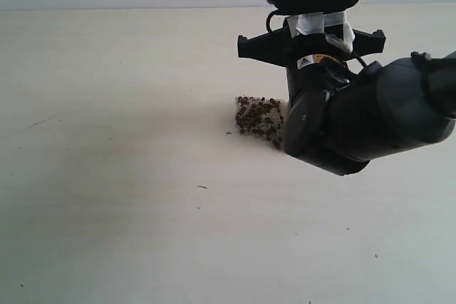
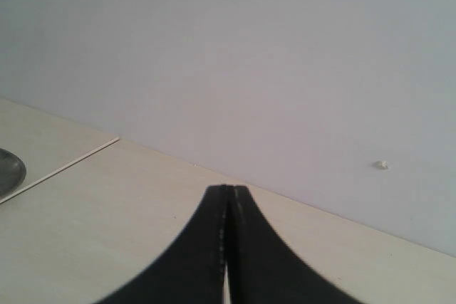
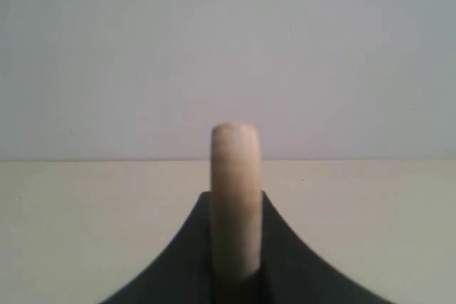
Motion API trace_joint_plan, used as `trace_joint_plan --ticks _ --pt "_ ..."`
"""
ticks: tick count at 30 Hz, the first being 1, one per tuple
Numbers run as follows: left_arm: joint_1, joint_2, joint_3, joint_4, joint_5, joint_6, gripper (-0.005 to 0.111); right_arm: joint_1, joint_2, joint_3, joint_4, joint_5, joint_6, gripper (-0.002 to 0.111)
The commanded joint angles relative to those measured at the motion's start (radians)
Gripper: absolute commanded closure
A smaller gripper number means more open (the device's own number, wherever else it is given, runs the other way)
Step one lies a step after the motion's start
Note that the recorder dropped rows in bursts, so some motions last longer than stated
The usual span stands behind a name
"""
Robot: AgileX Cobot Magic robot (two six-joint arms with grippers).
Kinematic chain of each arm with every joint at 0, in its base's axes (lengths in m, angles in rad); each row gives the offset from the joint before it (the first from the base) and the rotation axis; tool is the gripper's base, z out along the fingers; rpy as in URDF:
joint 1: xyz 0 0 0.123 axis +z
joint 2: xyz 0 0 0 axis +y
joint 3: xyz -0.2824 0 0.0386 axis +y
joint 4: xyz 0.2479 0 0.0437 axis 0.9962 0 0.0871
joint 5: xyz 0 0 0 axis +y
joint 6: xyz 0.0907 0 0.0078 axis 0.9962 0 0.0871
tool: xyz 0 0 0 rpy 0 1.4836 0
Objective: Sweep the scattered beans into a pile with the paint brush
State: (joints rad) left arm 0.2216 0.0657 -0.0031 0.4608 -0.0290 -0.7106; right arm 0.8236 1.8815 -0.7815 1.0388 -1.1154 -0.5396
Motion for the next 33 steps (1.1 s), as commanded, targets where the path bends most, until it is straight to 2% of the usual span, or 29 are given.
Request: trace_joint_plan --ticks 1,16,25,33 --pt "-0.001 -0.005 0.003 0.001 -0.005 0.002 0.107 -0.005 -0.057 -0.002 0.022 0.024 -0.053 0.108" --pt "-0.001 -0.005 0.003 0.001 -0.005 0.002 0.107 -0.005 -0.062 0.067 0.07 0.011 -0.026 0.108" --pt "-0.001 -0.005 0.003 0.001 -0.005 0.002 0.107 -0.005 0.049 0.066 -0.027 0.0 0.311 0.108" --pt "-0.001 -0.005 0.003 0.001 -0.005 0.002 0.107 -0.005 0.041 0.066 -0.025 -0.067 0.306 0.108"
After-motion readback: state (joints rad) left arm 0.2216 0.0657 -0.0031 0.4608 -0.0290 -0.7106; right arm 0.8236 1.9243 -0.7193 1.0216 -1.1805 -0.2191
